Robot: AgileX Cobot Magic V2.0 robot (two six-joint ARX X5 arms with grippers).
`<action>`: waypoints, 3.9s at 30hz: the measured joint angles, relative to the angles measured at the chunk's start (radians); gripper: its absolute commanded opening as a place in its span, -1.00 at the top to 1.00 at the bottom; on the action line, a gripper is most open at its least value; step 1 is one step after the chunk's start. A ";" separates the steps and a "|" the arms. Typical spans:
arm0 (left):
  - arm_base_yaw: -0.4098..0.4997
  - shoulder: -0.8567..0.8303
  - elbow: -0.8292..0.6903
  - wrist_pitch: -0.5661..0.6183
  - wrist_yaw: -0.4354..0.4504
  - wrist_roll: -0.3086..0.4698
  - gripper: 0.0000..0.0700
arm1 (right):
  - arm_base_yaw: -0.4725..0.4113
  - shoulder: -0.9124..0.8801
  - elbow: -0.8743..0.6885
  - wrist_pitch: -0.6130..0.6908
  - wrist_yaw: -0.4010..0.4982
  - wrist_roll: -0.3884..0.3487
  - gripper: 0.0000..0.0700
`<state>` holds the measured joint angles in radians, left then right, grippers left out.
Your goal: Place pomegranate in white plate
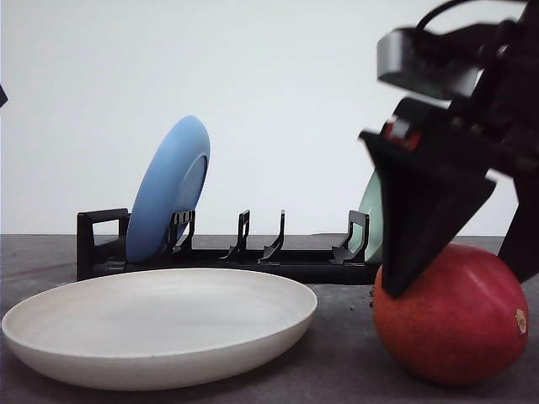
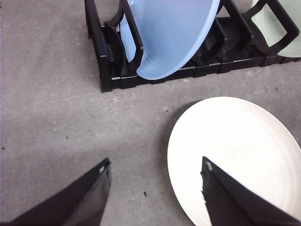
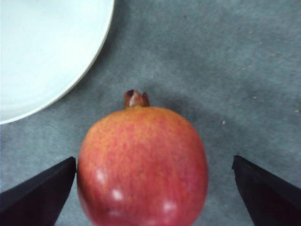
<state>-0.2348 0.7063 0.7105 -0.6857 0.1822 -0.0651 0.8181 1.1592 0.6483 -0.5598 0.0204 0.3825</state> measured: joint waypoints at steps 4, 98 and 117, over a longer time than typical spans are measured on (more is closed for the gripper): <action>0.000 0.000 0.000 0.000 0.000 0.006 -0.04 | 0.000 0.050 0.000 0.014 -0.029 0.001 -0.95; 0.001 0.000 0.000 0.016 0.000 0.013 -0.03 | -0.315 -0.179 -0.067 0.270 -0.358 -0.243 -0.89; 0.001 0.000 0.000 0.017 0.000 -0.003 0.99 | -0.516 -0.263 -0.087 0.160 -0.360 -0.301 0.91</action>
<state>-0.2337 0.7063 0.7105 -0.6684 0.1824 -0.0679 0.3019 0.8963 0.5610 -0.3996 -0.3392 0.0818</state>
